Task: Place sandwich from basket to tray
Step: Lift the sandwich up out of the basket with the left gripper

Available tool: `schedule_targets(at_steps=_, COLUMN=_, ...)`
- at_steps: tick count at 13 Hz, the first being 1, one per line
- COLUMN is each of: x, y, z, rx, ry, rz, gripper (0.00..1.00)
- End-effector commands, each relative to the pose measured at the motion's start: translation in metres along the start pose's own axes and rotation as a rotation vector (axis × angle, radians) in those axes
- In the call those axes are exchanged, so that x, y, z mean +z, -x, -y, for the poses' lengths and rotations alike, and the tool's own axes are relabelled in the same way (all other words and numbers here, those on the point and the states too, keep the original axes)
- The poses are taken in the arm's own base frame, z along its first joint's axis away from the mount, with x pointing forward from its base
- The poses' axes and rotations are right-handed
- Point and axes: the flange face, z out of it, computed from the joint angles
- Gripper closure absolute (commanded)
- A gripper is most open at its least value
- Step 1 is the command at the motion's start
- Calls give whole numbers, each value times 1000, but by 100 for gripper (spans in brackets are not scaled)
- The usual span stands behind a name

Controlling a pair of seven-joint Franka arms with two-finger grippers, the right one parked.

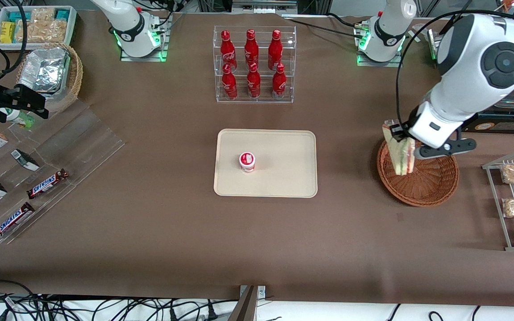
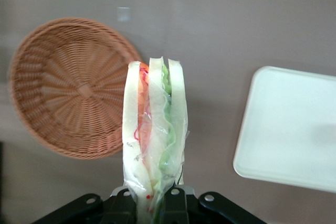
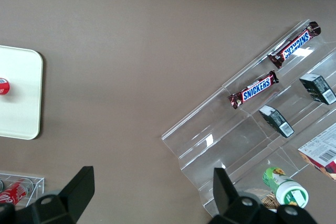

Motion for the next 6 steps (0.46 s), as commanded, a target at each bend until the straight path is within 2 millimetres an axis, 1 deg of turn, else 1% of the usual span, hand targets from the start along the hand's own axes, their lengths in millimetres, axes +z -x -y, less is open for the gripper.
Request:
schedule_targets(at_steps=1, x=-17, y=7, z=-36, rx=110, ry=41, rz=-15, gripper=100)
schedule_targets(at_steps=3, x=-14, y=12, z=-70, rx=168, ry=60, rz=-8, gripper=100)
schedule_targets(at_steps=6, x=-8, y=28, z=-104, rx=232, ry=66, rz=5, gripper=100)
